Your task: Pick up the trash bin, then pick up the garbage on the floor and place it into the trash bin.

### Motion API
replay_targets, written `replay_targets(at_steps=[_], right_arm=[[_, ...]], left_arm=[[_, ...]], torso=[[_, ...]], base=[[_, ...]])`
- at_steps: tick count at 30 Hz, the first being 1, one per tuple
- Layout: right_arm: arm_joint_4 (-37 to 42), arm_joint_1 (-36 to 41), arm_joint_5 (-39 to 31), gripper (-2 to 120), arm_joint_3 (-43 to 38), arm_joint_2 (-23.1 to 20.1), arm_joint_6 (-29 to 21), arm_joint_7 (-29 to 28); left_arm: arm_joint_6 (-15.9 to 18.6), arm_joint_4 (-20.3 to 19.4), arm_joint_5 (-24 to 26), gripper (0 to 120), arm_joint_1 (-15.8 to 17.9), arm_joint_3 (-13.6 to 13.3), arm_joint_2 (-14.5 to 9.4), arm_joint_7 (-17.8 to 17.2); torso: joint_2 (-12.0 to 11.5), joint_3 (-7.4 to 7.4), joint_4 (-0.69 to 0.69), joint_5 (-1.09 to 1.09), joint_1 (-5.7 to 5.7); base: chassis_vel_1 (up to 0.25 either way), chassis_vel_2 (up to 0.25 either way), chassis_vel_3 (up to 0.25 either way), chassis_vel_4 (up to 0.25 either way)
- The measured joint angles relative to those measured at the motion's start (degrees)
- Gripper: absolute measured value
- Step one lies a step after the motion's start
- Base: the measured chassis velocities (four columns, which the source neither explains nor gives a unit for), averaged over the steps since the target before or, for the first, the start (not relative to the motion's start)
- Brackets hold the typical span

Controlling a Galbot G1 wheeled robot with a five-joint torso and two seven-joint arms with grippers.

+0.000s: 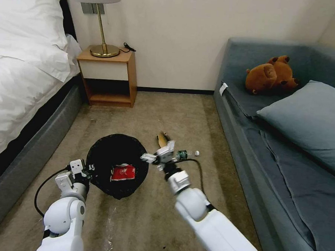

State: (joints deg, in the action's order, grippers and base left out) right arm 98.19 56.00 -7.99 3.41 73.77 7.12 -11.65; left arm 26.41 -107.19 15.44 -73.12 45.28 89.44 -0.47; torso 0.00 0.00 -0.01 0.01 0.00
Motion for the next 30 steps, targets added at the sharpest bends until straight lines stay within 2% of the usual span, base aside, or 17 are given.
replay_targets(at_steps=[9, 16, 20, 25, 30], right_arm=[[1.6, 5.9, -0.4, 100, -8.1, 1.6, 0.4, -1.7], [-1.7, 9.3, -0.3, 100, -13.2, 2.9, 4.0, 0.7], [-2.9, 10.2, -0.5, 100, -14.4, 3.0, 4.4, 1.9], [-9.6, 10.2, -1.7, 100, -15.5, 4.2, 12.1, 3.7], [-11.0, 10.5, -2.1, 100, -15.7, 4.1, 14.1, 5.2]], left_arm=[[0.2, 0.0, 0.3, 1, 0.1, 0.4, -0.4, 0.0], [-0.1, 0.7, 0.4, 1, -0.1, 0.5, -0.4, 0.1], [-0.3, 1.0, 0.4, 1, -0.2, 0.5, -0.2, 0.2], [-0.5, 1.2, 0.3, 1, -0.5, 0.4, 0.2, 0.2], [-0.6, 1.4, 0.2, 1, -0.4, 0.5, 0.3, 0.2]], torso=[[0.0, 0.00, 0.01, 0.00, 0.00], [0.0, 0.00, 0.00, 0.00, 0.00], [0.0, 0.00, 0.00, 0.00, 0.00], [0.0, 0.01, 0.01, 0.00, 0.00], [0.0, 0.01, 0.00, 0.00, 0.00]], base=[[0.000, 0.000, 0.000, 0.000], [0.000, 0.000, 0.000, 0.000], [0.000, 0.000, 0.000, 0.000], [0.000, 0.000, 0.000, 0.000], [0.000, 0.000, 0.000, 0.000]])
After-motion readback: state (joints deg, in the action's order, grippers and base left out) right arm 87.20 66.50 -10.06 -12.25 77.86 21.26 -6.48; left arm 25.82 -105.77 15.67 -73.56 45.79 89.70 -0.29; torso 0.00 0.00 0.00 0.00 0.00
